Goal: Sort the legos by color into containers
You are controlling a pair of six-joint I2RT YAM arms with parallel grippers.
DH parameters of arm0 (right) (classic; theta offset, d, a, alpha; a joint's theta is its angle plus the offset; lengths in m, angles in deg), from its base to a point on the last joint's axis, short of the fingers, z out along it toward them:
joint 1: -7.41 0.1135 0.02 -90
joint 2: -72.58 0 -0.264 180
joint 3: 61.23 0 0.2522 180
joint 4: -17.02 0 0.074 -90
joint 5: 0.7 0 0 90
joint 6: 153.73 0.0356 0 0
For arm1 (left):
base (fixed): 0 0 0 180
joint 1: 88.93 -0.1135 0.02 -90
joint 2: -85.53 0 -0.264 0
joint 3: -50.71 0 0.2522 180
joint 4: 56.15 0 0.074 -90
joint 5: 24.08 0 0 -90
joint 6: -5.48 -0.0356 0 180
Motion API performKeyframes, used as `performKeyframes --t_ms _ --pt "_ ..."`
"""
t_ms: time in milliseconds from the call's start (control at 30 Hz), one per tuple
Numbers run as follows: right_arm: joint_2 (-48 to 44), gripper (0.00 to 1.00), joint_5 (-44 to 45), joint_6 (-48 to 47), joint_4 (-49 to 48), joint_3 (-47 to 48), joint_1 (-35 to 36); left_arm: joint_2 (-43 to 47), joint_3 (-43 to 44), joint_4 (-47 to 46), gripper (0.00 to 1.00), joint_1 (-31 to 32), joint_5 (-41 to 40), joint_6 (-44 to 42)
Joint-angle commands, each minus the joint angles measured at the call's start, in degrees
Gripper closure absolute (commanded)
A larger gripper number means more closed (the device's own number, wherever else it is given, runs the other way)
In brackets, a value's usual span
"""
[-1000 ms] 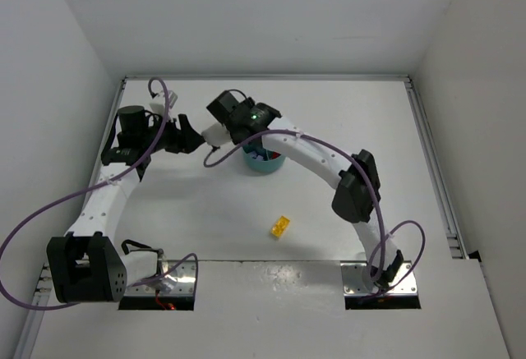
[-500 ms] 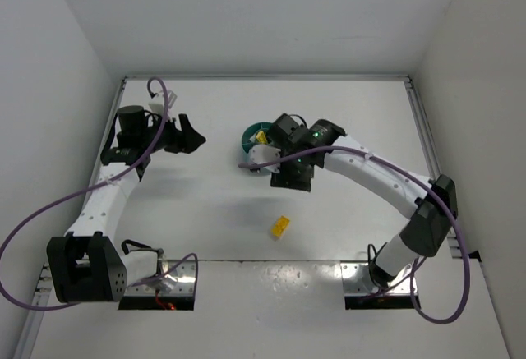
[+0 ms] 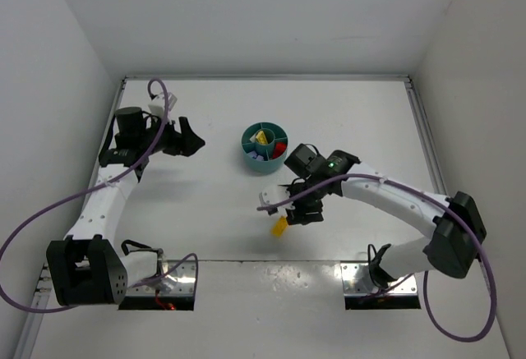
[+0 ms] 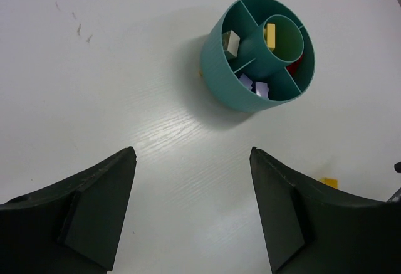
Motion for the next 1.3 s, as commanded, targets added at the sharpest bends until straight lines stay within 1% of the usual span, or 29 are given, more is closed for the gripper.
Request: performKeyframes --t_ms 0,100,167,233,267,300,367,433,600,700,733,867,1033,1167,1267 --pt "-2.1 0.42 -7.4 -15.5 -6.9 -2.9 1.0 1.5 2.6 1.2 0.21 -0.8 1.7 -1.8" --pt "0.9 0.42 -9.0 -16.1 -6.9 -0.4 2.7 1.5 2.6 1.3 0.21 -0.8 1.1 -1.8" --pt "4.0 0.42 -6.5 -17.8 -6.1 1.9 3.8 1.5 2.6 1.3 0.21 -0.8 1.1 -1.8" --pt "5.5 0.42 -2.9 -19.6 -6.1 1.9 5.8 1.5 2.0 1.3 0.21 -0.8 0.6 -1.8" --pt "5.5 0.43 -1.2 -20.9 -7.1 1.9 6.6 1.5 2.0 1.3 0.21 -0.8 0.6 -1.8" --pt "6.4 0.43 1.9 -21.4 -7.1 1.9 8.3 1.5 2.0 1.3 0.21 -0.8 0.6 -1.8" --pt "7.9 0.43 5.1 -21.4 -7.1 2.5 10.3 1.5 2.0 1.3 0.21 -0.8 0.6 -1.8" --pt "11.1 0.44 8.6 -21.4 -4.2 5.0 13.1 1.5 2.0 1.3 0.21 -0.8 0.6 -1.8" --pt "14.8 0.44 16.1 -17.4 -4.2 6.4 18.0 1.5 2.0 1.3 0.21 -0.8 0.6 -1.8" --pt "16.4 0.44 17.6 -16.3 -4.2 6.4 19.7 1.5 2.0 1.3 0.21 -0.8 0.6 -1.8" --pt "16.4 0.43 18.1 -16.3 -4.2 6.4 20.4 1.5 2.0 1.3 0.21 -0.8 0.6 -1.8" --pt "18.6 0.42 20.8 -16.3 -5.3 4.4 21.0 1.0 1.5 1.3 0.21 -0.8 1.1 -1.3" --pt "20.6 0.4 21.4 -15.3 -8.7 2.7 21.5 1.5 0.4 0.7 0.21 -0.8 1.1 -1.3" --pt "22.6 0.4 22.0 -14.0 -9.3 2.7 22.0 1.5 0.3 0.7 0.21 -0.8 1.1 -1.3" --pt "22.6 0.37 22.0 -14.0 -10.4 2.1 22.0 1.5 0.3 0.7 0.21 -0.8 1.1 -1.3"
